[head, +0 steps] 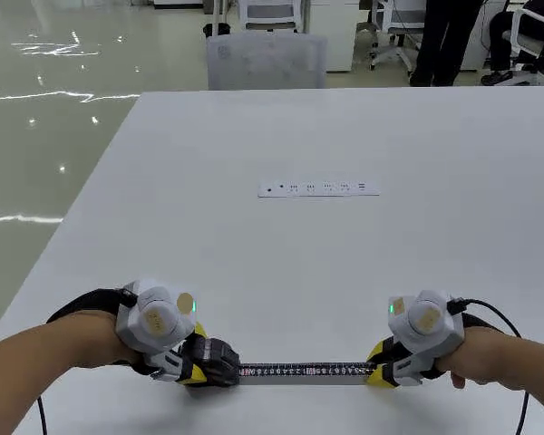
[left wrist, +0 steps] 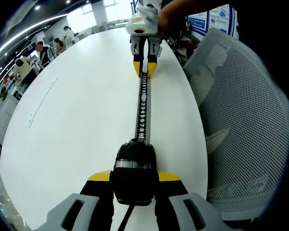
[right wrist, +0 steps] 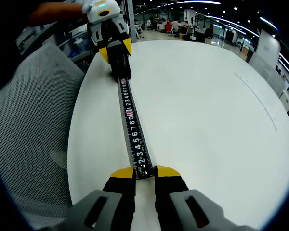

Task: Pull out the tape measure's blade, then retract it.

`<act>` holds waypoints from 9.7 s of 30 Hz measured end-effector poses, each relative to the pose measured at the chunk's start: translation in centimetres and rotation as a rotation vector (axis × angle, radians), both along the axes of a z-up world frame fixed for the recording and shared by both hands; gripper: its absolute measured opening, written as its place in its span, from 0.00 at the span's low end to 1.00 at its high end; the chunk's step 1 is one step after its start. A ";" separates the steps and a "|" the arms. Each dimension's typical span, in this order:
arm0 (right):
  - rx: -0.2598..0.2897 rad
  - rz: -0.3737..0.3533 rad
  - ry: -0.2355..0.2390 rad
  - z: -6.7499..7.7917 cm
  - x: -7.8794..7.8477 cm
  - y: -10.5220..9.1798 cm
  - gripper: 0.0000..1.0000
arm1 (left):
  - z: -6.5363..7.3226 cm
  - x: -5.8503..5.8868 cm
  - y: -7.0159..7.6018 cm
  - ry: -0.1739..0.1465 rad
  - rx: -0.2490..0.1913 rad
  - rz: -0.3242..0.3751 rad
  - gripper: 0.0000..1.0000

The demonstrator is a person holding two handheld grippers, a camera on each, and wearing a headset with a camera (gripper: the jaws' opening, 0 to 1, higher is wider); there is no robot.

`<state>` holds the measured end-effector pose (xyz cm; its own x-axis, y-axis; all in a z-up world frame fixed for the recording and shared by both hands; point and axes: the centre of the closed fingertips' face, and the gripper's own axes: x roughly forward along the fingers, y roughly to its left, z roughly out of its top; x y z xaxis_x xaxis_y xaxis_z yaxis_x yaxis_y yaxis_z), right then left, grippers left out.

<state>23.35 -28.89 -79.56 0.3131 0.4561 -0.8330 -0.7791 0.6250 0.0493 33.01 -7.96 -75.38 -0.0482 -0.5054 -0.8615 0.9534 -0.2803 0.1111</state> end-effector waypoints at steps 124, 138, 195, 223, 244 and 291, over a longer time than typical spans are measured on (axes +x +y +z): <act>0.060 -0.564 -0.227 4.3 -5.2 -6.3 0.64 | 4.5 2.7 7.4 0.176 -0.537 0.871 1.00; 0.137 -0.657 -0.467 8.7 -8.3 -7.3 1.00 | 6.0 0.6 10.7 0.114 -0.631 0.925 1.00; 0.143 -0.619 -0.379 7.6 -10.3 -7.1 0.97 | 5.6 0.0 9.5 0.111 -0.591 0.919 1.00; 0.104 -0.516 -0.350 8.8 -9.3 -6.4 0.95 | 8.1 0.5 6.5 0.093 -0.569 0.953 0.99; 0.061 -0.350 -0.239 7.9 -8.5 -4.6 0.92 | 5.8 -0.3 2.8 0.142 -0.514 1.025 0.96; -0.134 0.217 0.056 1.5 -2.5 -2.2 0.40 | 2.1 1.6 -0.1 0.101 -0.556 1.104 1.00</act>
